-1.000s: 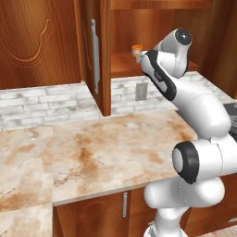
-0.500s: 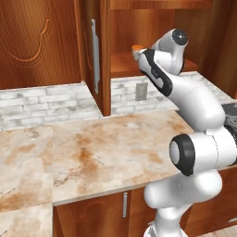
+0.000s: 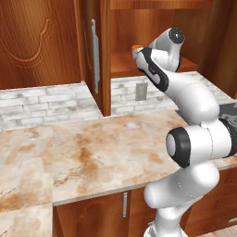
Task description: Pick the avocado and bread from the counter and place them on the plate. Then pick the jam from the cabinet and place it next to the plate. Lastly close the cabinet door.
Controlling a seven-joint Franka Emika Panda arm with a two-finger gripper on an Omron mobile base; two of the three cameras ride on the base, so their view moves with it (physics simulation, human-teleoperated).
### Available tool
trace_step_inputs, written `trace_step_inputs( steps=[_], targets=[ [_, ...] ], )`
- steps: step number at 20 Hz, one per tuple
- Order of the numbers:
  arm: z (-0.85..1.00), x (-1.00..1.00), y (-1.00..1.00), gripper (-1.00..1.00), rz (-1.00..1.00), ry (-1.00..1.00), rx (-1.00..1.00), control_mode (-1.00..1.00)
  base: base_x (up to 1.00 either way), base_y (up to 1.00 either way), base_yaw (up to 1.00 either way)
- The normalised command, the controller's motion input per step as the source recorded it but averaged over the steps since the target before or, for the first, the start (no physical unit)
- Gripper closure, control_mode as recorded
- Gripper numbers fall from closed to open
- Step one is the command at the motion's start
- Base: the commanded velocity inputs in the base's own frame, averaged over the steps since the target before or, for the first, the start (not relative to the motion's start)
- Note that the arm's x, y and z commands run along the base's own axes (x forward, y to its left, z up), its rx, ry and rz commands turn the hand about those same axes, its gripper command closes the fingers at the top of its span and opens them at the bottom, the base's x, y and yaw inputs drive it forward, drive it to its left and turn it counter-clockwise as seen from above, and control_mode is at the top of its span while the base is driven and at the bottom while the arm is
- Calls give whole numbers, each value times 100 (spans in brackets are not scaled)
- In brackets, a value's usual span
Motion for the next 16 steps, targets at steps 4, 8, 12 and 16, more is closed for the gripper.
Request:
trace_step_inputs(
  steps=[4,8,12,16],
  targets=[
    [0,9,0,-100,0,0,0,-100,0,0,0],
    [0,23,0,-100,0,0,0,-100,0,0,0],
    [0,29,0,-100,0,0,0,-100,0,0,0],
    [2,15,0,-100,0,0,0,-100,0,0,0]
  ],
)
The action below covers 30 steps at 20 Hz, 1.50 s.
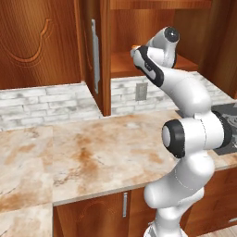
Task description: Pick the avocado and bread from the counter and place them on the plate. Then pick the jam from the cabinet and place it next to the plate. Lastly close the cabinet door.
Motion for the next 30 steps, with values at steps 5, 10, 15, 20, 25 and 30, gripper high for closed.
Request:
trace_step_inputs(
  steps=[5,10,15,20,25,30],
  targets=[
    [5,12,0,-100,0,0,0,-100,0,0,0],
    [0,13,0,-100,0,0,0,-100,0,0,0],
    [0,21,0,-100,0,0,0,-100,0,0,0],
    [0,25,0,-100,0,0,0,-100,0,0,0],
    [0,24,0,-100,0,0,0,-100,0,0,0],
    [0,29,0,-100,0,0,0,-100,0,0,0]
  ],
)
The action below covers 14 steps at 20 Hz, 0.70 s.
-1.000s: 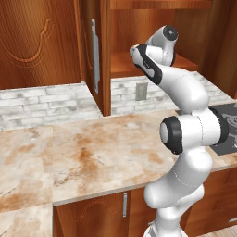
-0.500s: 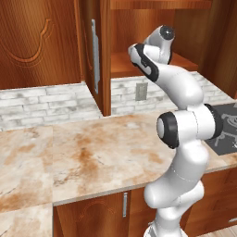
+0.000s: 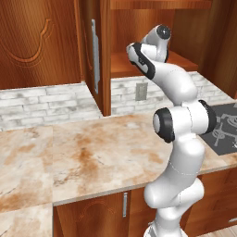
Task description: Pick the avocado and bread from the counter and place them on the plate. Then pick the jam from the cabinet and place it next to the plate. Lastly close the cabinet door.
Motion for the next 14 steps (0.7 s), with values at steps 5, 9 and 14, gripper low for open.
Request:
trace_step_inputs(
  steps=[5,9,14],
  targets=[
    [0,23,0,-100,0,0,0,-100,0,0,0],
    [0,12,0,-100,0,0,0,-100,0,0,0],
    [0,9,0,-100,0,0,0,-100,0,0,0]
  ],
)
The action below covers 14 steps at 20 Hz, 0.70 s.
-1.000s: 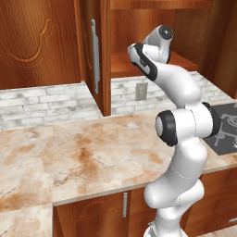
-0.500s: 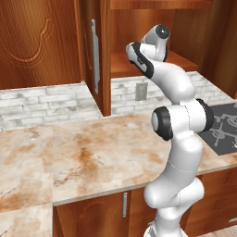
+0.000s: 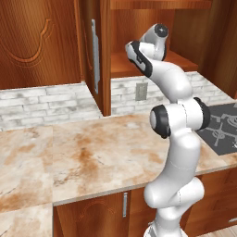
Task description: Pick the avocado and bread from the counter and place them on the plate. Then pick the jam from the cabinet and place it next to the plate. Lastly close the cabinet door.
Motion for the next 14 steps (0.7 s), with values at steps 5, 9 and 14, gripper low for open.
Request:
trace_step_inputs(
  steps=[5,9,14],
  targets=[
    [-12,21,0,-100,0,0,0,-100,0,0,0],
    [-11,17,0,100,0,0,0,-100,0,0,0],
    [0,1,0,100,0,0,0,-100,0,0,0]
  ],
)
